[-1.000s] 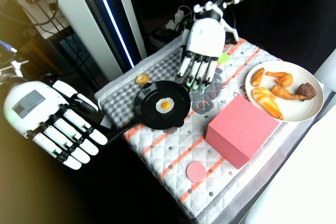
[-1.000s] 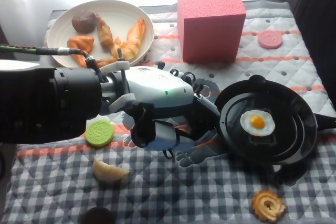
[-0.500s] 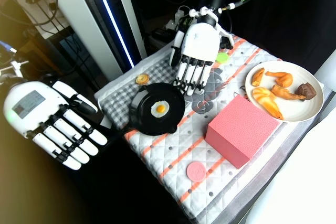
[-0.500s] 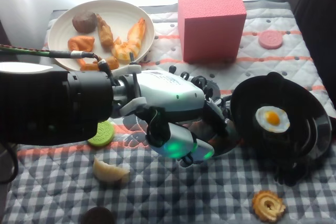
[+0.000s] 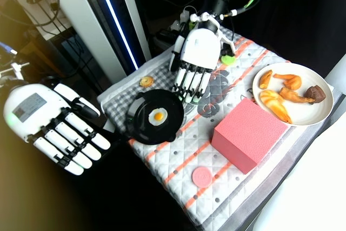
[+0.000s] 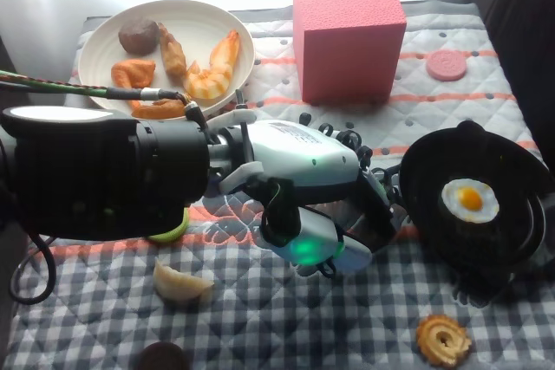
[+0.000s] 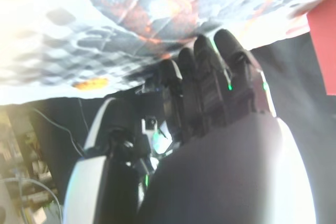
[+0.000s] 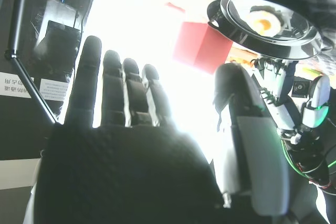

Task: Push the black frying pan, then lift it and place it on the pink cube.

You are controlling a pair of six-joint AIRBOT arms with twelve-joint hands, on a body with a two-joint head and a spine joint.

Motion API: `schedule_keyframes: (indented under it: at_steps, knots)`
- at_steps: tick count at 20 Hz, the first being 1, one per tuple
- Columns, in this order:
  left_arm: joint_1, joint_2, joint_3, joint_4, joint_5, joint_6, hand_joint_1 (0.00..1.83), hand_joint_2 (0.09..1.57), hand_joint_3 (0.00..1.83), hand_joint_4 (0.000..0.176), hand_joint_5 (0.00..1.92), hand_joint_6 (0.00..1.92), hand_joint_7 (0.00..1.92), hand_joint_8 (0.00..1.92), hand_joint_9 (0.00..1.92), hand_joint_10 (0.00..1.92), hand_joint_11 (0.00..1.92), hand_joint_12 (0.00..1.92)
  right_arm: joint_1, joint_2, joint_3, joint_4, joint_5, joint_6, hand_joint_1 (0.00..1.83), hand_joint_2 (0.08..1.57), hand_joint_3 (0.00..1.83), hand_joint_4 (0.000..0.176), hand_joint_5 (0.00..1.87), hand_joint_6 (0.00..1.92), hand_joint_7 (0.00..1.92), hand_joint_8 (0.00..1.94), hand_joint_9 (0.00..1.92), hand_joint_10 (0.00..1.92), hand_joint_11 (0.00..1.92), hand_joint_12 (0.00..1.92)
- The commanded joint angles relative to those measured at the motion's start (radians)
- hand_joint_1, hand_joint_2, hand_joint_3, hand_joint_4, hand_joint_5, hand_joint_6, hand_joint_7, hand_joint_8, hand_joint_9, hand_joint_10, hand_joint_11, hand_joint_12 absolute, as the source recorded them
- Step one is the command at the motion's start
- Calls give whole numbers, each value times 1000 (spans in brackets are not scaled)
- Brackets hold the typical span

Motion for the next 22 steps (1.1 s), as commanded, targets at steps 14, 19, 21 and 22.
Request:
schedule_keyframes:
  at_steps: [14, 19, 21, 22]
  knots:
    - [-77, 263, -128, -99, -145, -1, 378, 1409, 3, 0, 499, 567, 707, 22, 476, 587, 47, 1554, 9, 2, 39, 41, -3, -70, 744, 1112, 0, 0, 0, 0, 0, 0, 0, 0, 0, 406]
    - [-93, 314, -148, -94, -141, -1, 454, 1394, 0, 0, 554, 509, 759, 28, 418, 761, 24, 1631, 120, -74, 118, 59, -172, -124, 865, 1102, 0, 0, 0, 0, 0, 0, 0, 0, 27, 17]
    - [-93, 333, -151, -112, -144, -1, 431, 1393, 0, 0, 523, 495, 731, 13, 361, 866, 41, 1689, 182, -105, 140, 73, -241, -191, 871, 1100, 0, 0, 0, 0, 0, 0, 0, 0, 21, 13]
    - [-93, 339, -153, -115, -144, -1, 431, 1396, 1, 0, 502, 488, 716, 6, 352, 872, 41, 1692, 199, -117, 152, 73, -264, -201, 872, 1096, 0, 0, 0, 0, 0, 0, 0, 0, 17, 13]
